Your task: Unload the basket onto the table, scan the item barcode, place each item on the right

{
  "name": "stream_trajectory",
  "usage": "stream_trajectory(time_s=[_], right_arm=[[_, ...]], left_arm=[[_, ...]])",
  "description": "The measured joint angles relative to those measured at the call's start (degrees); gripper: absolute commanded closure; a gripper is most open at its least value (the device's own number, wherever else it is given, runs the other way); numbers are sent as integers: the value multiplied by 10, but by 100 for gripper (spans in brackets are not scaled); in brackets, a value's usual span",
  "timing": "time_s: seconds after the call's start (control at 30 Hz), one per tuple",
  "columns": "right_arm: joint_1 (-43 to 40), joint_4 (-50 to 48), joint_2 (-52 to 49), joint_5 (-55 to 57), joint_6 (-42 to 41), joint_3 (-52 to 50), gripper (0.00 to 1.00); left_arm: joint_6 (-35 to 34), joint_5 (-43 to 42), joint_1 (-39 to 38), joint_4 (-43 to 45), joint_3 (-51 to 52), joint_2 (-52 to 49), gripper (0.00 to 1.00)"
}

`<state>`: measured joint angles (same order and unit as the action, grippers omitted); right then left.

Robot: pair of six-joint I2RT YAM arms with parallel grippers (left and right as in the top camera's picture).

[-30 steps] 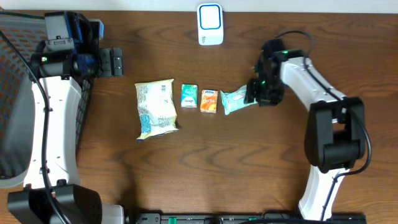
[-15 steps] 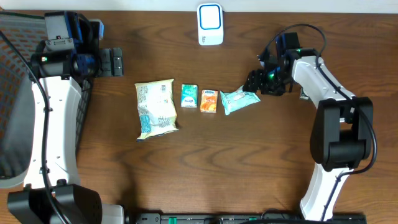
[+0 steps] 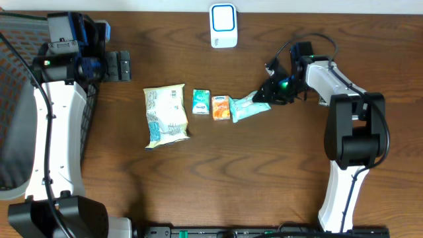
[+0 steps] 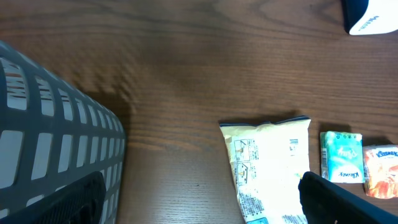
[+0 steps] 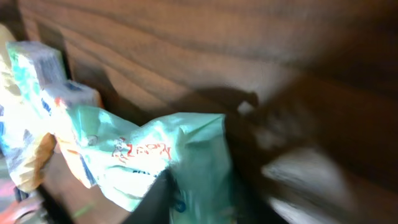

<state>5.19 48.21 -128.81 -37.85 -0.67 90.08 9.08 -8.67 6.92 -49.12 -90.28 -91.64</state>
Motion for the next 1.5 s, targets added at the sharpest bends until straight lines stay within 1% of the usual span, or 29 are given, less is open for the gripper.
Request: stream_trajectory(time_s=[0.1,0.13,0.37,0.5,0.67,0.77,0.83,0.9,0.97,1.03,1.1,1.27,1.37,1.5], right_arm=[[-2,7,-10,-28,2,1,98],[-2,8,-11,-32,2,1,99],[-4,10,-9,-39,1,1,99],[-5,13,10,-17,1,-5,99],[-5,25,118,62,-1,-12,99],[9,37,213,141,-3,-12,99],[27,50,256,204,-9,-10,99],[57,68,283,287,-20,-9,99],[91,88,291,378,-35,-8,99],[134,113,281,497,-60,-9,99],[165,122,267,582,-78,-9,99],[212,116,212,761,-111,-9,99],[221,106,175,832,-114,-9,99],[227,98,125,878,-104,-9,99]], left_arm=[[0,0,0,0,0,0,2],[0,0,0,0,0,0,2],[0,0,0,0,0,0,2],[0,0,0,0,0,0,2],[0,0,0,0,0,0,2],[0,0,0,0,0,0,2],[0,0,0,0,0,0,2],[0,0,0,0,0,0,2],[0,0,0,0,0,0,3],[0,0,0,0,0,0,2],[0,0,0,0,0,0,2],[0,0,0,0,0,0,2],[0,0,0,0,0,0,2],[0,0,0,0,0,0,3]])
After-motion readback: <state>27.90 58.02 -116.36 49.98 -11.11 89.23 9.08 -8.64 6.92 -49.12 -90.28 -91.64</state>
